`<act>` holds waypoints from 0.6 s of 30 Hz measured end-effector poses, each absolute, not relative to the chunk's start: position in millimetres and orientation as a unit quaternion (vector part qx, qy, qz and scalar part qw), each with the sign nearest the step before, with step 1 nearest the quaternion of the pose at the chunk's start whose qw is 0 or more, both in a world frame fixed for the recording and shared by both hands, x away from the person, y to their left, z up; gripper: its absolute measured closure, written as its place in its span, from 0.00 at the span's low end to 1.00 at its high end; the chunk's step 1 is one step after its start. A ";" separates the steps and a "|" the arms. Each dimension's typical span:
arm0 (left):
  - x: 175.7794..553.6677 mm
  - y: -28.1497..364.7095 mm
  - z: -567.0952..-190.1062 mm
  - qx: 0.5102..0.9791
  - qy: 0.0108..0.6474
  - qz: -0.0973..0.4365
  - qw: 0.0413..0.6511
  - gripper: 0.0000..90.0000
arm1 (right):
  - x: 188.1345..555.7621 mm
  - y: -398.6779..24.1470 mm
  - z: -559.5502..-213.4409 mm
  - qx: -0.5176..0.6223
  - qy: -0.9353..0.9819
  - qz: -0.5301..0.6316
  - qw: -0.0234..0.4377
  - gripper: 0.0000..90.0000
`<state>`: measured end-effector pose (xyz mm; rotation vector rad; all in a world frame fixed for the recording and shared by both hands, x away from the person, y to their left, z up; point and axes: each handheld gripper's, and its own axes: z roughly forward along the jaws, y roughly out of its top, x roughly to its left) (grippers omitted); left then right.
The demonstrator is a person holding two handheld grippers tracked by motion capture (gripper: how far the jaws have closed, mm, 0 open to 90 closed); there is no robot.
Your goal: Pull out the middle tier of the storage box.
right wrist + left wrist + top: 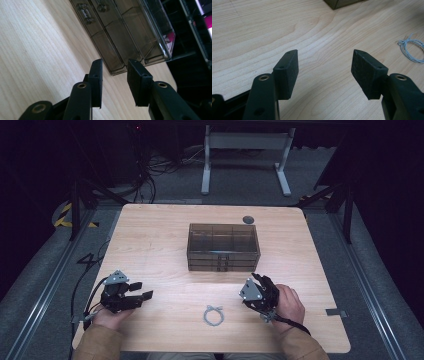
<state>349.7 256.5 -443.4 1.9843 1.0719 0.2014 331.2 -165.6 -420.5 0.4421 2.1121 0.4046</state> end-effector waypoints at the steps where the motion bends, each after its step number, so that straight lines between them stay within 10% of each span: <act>1: 349.7 256.5 -443.4 0.793 0.429 0.081 0.425 0.44 | 331.2 -165.6 -420.5 0.179 0.856 0.164 0.456 0.73; 18: 349.9 256.3 -443.8 0.794 0.429 0.080 0.424 0.44 | 333.4 -134.3 -429.1 0.124 0.849 0.114 0.501 0.73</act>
